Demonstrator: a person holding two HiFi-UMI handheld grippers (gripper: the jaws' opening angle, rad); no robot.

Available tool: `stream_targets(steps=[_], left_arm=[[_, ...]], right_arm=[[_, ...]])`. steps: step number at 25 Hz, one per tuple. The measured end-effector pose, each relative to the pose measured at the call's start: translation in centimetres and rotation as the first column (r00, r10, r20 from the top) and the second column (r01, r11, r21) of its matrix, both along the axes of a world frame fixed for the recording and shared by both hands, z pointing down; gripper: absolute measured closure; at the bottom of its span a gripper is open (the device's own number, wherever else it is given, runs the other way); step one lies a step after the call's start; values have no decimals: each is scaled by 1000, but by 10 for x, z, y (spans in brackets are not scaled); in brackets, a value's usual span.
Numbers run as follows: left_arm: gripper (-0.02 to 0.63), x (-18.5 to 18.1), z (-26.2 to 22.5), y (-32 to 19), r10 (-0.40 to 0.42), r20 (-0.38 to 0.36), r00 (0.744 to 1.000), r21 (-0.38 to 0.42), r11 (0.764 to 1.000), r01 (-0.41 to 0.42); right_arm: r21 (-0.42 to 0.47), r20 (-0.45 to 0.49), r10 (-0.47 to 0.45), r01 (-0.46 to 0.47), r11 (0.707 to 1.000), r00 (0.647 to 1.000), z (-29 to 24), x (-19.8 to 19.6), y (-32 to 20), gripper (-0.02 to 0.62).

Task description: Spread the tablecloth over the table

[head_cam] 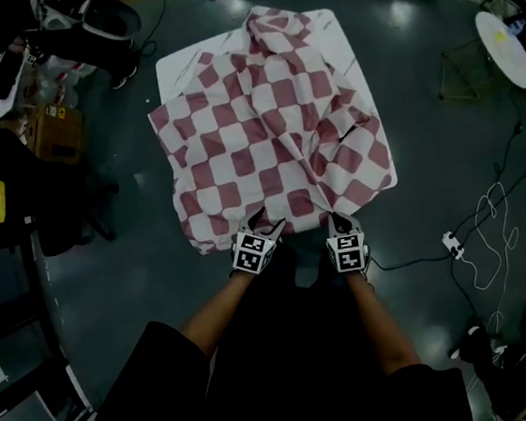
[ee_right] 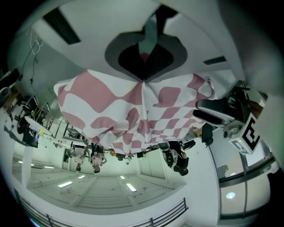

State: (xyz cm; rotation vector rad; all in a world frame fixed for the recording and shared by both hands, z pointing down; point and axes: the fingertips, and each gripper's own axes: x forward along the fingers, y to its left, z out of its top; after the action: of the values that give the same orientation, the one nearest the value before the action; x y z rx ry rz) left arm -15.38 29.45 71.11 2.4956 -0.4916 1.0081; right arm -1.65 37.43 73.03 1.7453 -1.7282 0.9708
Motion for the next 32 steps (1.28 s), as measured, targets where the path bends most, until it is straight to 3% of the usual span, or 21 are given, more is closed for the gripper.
stream_targets(steps=[2,3,6,8,11,12,14,16,18,20,21,23,24,28,32], left_arm=[[334,19,0,2,4,-7,1000,-7,1000,-4],[334,29,1,3,0,-12,1000,-8,1000,0],[334,51,-4,10,-16,-28,999,7,1000,16],[334,61,-9,11,-40,-31,999,13,999,40],[334,77,-15,7,-100,-34,994,15,995,100],[334,82,-17,5,-120,-36,992,19,993,120],[334,91,-18,5,-153,-32,988,31,988,154],[334,99,-16,7,-188,-22,982,39,981,189],[334,108,-15,12,-229,-16,973,41,973,229],[334,117,-16,15,-264,-14,965,39,964,264],[334,121,-16,16,-274,-10,962,39,961,274],[334,129,-15,19,-281,1,960,38,959,281],[334,133,-15,21,-279,6,960,38,960,279],[334,151,-13,22,-259,11,966,42,965,259],[334,162,-9,17,-227,23,974,43,973,226]], right_arm=[[17,25,-21,21,1000,999,-1,2,-2,571],[31,40,-21,20,999,999,-3,10,-4,539],[76,96,-5,-2,997,995,-15,43,-4,361],[129,157,-32,11,992,987,-27,62,-10,325],[281,277,-123,42,959,953,-63,90,-28,373],[306,268,-125,39,951,955,-71,107,-34,375],[266,142,-55,15,964,988,-64,156,-38,417],[180,43,48,-55,982,998,-36,208,-39,416],[107,79,100,-108,988,992,-9,240,-42,360],[46,153,52,-59,997,987,8,244,-47,351],[24,173,4,-8,1000,985,12,240,-49,380],[27,173,-77,73,997,982,6,233,-49,551],[55,169,-97,89,995,981,-4,232,-46,572],[147,182,-64,37,988,981,-42,238,-9,577],[121,198,27,-51,991,980,-39,239,53,577]])
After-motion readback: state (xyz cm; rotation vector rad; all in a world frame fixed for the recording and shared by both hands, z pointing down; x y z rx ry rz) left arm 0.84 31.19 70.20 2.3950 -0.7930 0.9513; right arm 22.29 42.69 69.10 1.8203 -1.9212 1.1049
